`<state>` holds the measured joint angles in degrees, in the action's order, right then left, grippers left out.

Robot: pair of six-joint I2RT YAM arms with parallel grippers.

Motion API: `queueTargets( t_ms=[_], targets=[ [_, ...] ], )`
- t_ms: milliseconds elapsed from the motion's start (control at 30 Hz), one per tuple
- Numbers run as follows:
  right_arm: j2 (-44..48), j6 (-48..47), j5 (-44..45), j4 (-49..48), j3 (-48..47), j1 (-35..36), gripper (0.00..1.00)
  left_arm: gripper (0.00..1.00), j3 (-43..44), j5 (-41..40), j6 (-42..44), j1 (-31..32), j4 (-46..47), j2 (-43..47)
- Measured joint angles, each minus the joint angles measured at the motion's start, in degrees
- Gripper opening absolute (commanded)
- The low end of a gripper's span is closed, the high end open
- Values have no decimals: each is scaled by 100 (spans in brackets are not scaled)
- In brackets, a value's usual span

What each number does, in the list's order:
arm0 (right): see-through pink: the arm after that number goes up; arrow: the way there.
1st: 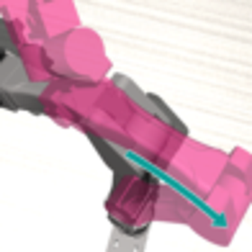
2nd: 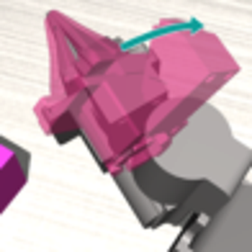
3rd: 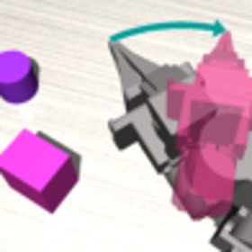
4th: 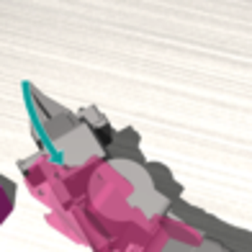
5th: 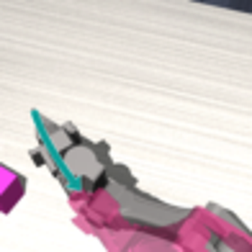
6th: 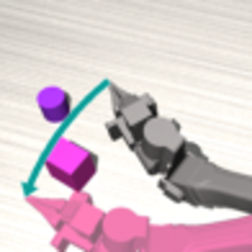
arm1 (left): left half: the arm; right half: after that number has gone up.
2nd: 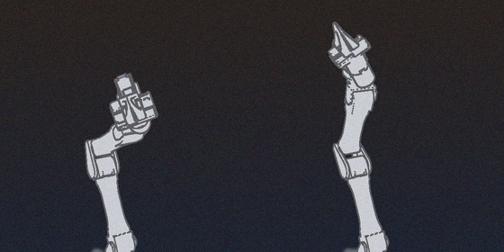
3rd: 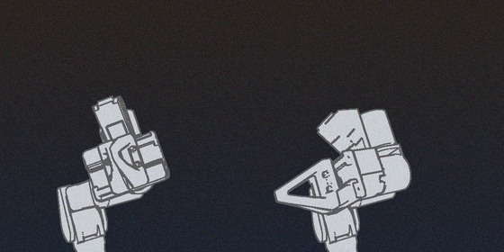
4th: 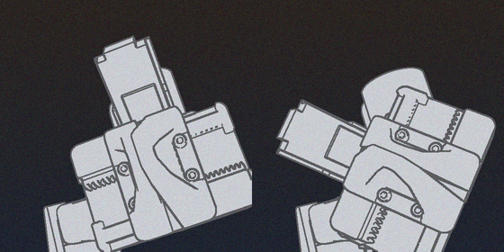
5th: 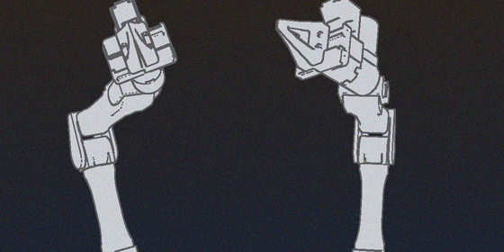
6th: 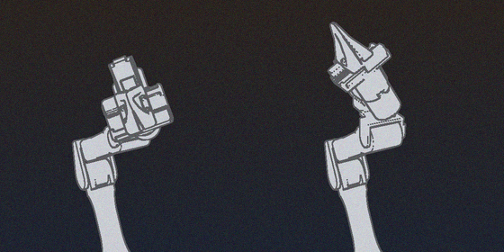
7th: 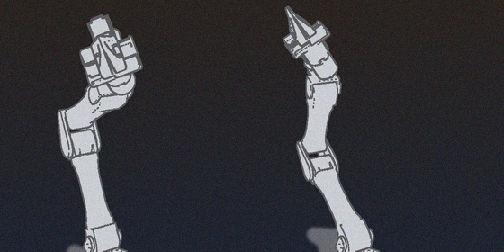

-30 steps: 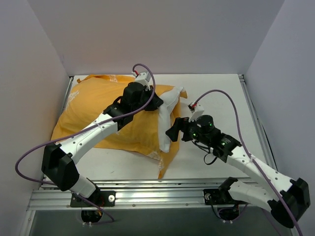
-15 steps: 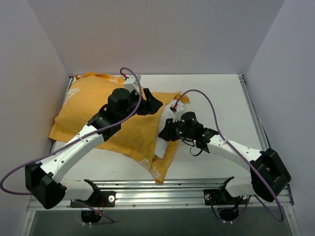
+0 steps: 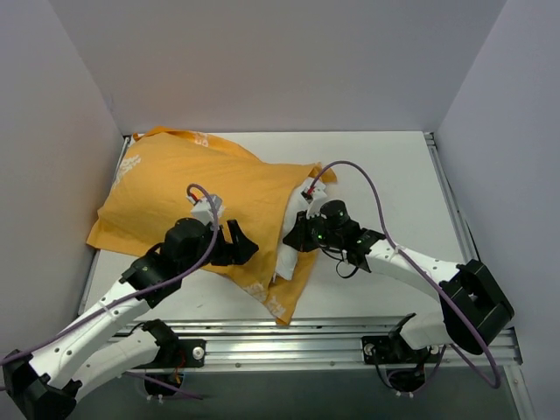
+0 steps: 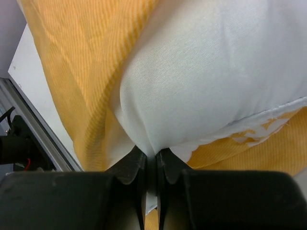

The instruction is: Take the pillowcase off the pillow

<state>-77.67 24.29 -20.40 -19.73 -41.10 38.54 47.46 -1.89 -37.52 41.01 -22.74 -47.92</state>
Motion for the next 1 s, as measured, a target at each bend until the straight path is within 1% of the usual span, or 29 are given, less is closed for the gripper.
queueTargets(
  t_ms=[100, 200, 300, 433, 533, 567, 600, 633, 667, 700, 733, 767, 900, 1000],
  targets=[
    [-2, 96, -4, -107, 105, 2, 0, 88, -778, 129, -251, 157, 48, -109],
    [-2, 118, 0, -157, 105, 2, 0, 88, -1200, 225, -411, 459, 74, -444],
    [-2, 116, 4, -122, 59, 2, 0, 88, -1204, 240, -435, 750, 302, -883],
    [-2, 111, 48, 68, -170, 15, 0, 88, -1169, 105, -431, 940, 619, -1353],
    [-2, 116, 70, 120, -254, 17, 0, 82, -1169, -13, -431, 997, 901, -1620],
    [-2, 118, 74, 127, -258, 20, 0, 74, -1169, -74, -431, 1005, 988, -1700],
    [-2, 120, 90, 146, -260, 31, 0, 68, -1169, -138, -437, 1012, 1060, -1786],
    [0, 122, 103, 162, -262, 46, 0, 58, -1169, -223, -437, 1023, 1134, -1897],
    [2, 125, 114, 177, -262, 61, 0, 47, -1169, -286, -437, 1023, 1182, -1991],
    [13, 127, 129, 199, -264, 81, 0, 23, -1169, -358, -442, 1023, 1211, -2068],
    [37, 127, 157, 225, -267, 92, 0, 11, -1169, -424, -461, 1023, 1235, -2127],
    [72, 122, 173, 273, -273, 94, 0, 3, -1169, -520, -442, 1023, 1244, -2157],
    [411, 109, 315, 544, -317, 92, 0, 2, -1143, -879, -380, 1021, 1222, -2129],
    [898, 68, 466, 863, -323, 79, 0, 2, -1010, -1054, -341, 1021, 1117, -2074]
  ],
)
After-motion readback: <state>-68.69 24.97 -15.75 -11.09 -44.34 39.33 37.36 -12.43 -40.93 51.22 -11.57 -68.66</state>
